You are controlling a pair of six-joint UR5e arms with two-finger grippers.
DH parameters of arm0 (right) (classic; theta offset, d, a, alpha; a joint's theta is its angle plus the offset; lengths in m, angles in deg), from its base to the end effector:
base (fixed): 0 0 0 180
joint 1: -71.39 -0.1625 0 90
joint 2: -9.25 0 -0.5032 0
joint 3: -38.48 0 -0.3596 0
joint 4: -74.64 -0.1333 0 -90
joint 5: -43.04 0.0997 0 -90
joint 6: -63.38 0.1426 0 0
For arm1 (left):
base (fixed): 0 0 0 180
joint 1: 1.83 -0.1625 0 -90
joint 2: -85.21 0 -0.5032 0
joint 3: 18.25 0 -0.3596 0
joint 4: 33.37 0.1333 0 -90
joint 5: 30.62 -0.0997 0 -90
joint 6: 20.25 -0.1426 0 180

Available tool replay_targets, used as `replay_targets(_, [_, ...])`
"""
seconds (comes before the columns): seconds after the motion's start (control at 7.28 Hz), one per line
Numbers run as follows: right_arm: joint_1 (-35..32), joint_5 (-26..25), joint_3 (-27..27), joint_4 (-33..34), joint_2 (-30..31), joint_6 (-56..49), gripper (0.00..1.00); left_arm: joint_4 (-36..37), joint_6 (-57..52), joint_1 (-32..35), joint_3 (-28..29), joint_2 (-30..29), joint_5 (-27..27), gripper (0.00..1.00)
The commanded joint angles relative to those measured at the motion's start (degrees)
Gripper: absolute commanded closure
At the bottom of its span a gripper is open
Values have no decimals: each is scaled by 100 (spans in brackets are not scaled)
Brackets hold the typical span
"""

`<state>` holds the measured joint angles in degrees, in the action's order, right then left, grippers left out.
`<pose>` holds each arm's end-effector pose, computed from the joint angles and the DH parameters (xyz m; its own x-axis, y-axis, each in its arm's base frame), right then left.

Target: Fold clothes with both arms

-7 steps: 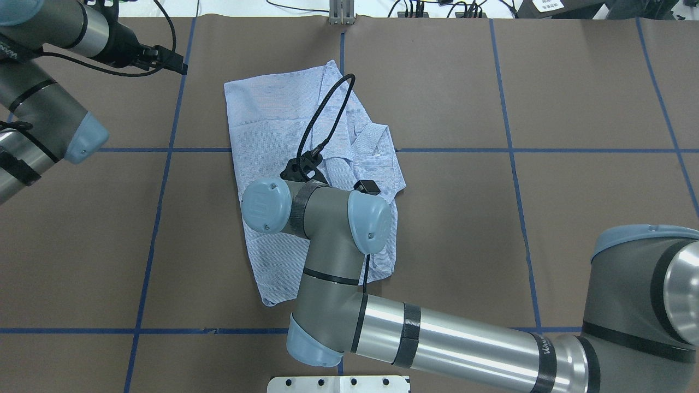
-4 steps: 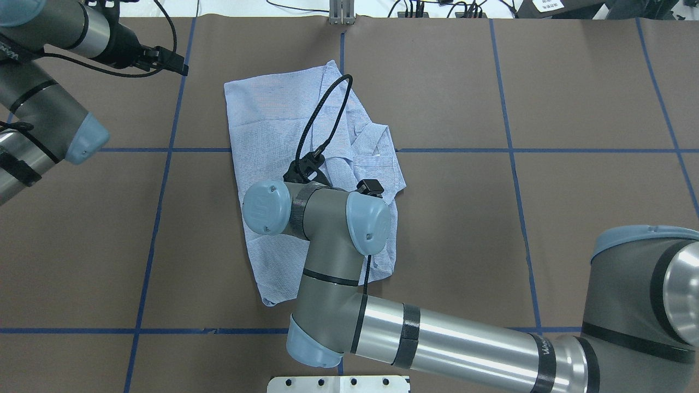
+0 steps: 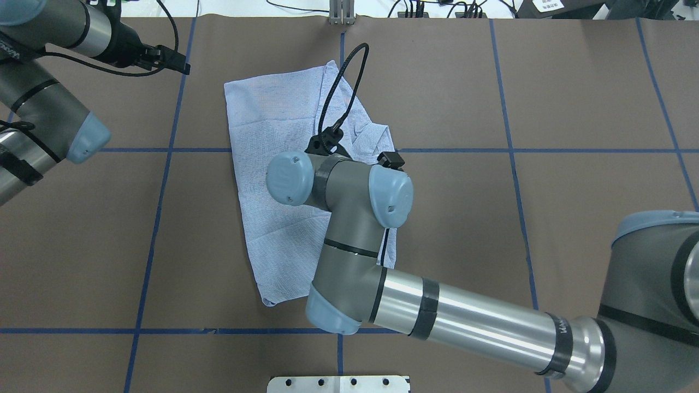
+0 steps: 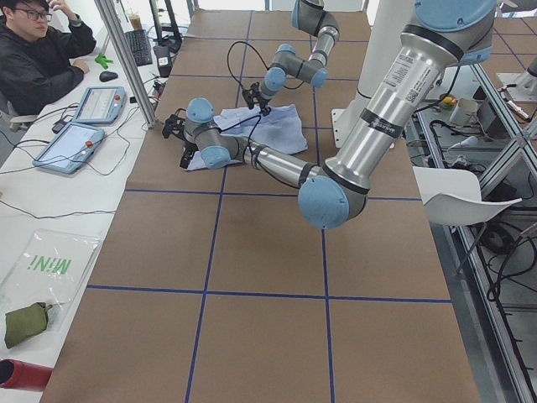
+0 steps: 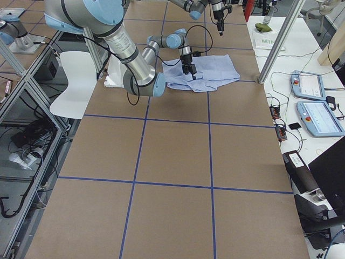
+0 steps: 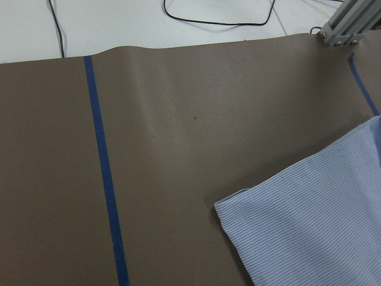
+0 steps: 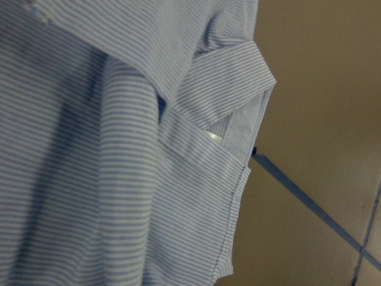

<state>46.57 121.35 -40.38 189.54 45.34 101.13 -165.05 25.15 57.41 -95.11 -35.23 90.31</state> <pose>-0.6656 -0.4865 0.3170 0.8985 -0.4375 0.0354 0.3968 0.8441 0.3607 0.3343 -0.6790 0.4670 0.5471 0.2585 -0.7962 0.1794 0.8928 0.4131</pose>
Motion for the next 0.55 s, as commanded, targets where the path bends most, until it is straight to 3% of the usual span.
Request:
replay_targets(0.0, [-434, 9, -1352, -38, 1374, -697, 0, 2, 21, 0, -12, -14, 0, 0])
replay_targets(0.14, [-566, 9, -1961, -21, 1879, -943, 0, -7, 13, -8, -4, -5, 0, 0])
replay_targets(0.41, [-655, 279, -2248, -90, 2016, -850, 0, -7, 13, -26, -12, 3, 0, 0])
